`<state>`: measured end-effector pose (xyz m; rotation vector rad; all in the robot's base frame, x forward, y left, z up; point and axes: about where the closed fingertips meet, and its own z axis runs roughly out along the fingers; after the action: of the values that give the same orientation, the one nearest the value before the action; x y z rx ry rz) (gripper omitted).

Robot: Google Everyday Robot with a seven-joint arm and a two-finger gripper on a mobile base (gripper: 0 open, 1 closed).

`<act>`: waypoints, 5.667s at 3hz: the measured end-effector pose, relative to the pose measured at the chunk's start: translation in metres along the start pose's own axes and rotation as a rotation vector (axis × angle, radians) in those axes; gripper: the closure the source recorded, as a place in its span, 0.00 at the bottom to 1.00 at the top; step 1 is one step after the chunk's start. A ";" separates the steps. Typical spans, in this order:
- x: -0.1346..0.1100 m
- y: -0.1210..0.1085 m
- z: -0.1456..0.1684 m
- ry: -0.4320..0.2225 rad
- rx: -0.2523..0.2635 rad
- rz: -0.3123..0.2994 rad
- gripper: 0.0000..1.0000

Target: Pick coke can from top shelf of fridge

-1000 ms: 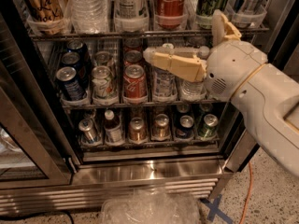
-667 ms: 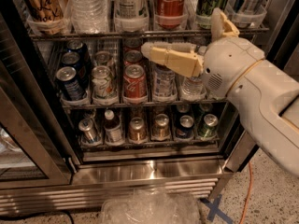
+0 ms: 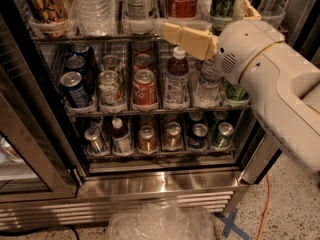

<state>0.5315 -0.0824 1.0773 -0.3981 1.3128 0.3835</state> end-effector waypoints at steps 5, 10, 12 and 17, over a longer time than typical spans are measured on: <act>0.008 0.011 0.013 0.027 -0.012 -0.013 0.28; 0.020 0.001 0.037 0.098 0.021 -0.037 0.23; 0.016 -0.003 0.058 0.100 0.025 -0.037 0.16; 0.029 -0.033 0.102 0.158 0.074 -0.053 0.16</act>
Offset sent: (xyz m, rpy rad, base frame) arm 0.0226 0.0343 -0.0158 -0.0369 0.0241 -0.0100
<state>0.6406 -0.0598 1.0724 -0.4066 1.4625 0.2620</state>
